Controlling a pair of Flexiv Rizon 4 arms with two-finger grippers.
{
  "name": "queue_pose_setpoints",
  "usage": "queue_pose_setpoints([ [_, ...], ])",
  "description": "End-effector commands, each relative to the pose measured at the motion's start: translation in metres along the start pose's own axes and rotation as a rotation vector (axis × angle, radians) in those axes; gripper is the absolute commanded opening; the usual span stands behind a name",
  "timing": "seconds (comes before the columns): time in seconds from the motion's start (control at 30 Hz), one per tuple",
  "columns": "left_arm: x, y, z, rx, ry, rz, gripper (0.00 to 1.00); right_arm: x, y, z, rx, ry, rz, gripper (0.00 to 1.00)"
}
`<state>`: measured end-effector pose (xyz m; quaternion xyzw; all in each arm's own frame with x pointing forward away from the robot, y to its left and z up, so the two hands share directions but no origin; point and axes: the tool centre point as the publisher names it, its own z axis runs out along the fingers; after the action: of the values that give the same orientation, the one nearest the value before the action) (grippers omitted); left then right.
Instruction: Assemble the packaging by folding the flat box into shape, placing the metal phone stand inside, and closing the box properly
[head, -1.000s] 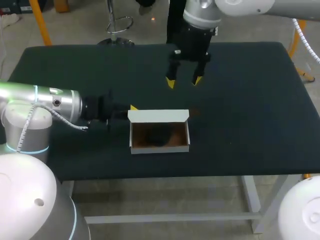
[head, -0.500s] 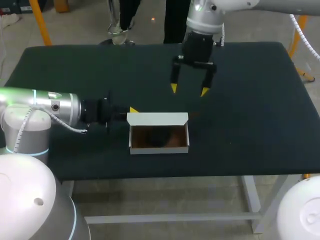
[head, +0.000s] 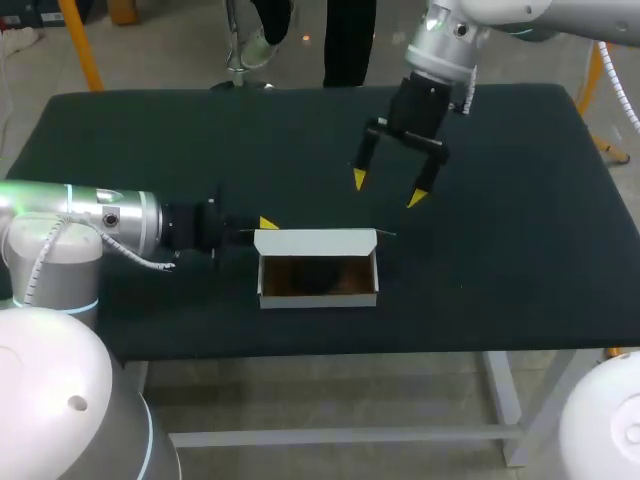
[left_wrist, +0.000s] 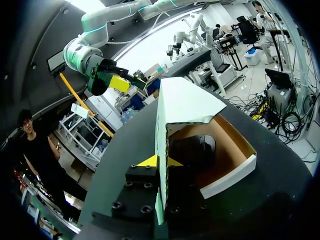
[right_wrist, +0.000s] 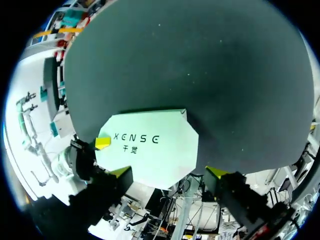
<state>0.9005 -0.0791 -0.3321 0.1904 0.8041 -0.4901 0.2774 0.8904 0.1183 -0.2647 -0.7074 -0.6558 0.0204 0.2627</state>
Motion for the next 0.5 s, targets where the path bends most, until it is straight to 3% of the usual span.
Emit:
queue_pose_setpoints([
  [0.03, 0.005, 0.003, 0.001, 0.015, -0.005, 0.007, 0.00, 0.002, -0.002, 0.002, 0.002, -0.008, -0.005, 1.00],
  [0.23, 0.007, 0.005, 0.001, 0.015, -0.006, 0.022, 0.00, 0.004, -0.003, 0.012, 0.049, 0.004, -0.049, 1.00],
  [0.3, 0.008, 0.005, 0.001, 0.015, -0.007, 0.031, 0.00, 0.002, -0.004, 0.016, 0.057, 0.004, -0.050, 0.78],
  [0.37, 0.010, 0.005, 0.001, 0.017, -0.011, 0.041, 0.00, 0.001, -0.005, 0.019, 0.066, 0.007, -0.057, 0.71],
  [0.43, 0.010, 0.005, 0.001, 0.022, -0.014, 0.047, 0.00, -0.001, -0.006, 0.022, 0.073, 0.005, -0.060, 0.50],
  [0.5, 0.011, 0.005, 0.001, 0.023, -0.020, 0.052, 0.00, -0.003, -0.007, 0.025, 0.081, 0.004, -0.062, 0.48],
])
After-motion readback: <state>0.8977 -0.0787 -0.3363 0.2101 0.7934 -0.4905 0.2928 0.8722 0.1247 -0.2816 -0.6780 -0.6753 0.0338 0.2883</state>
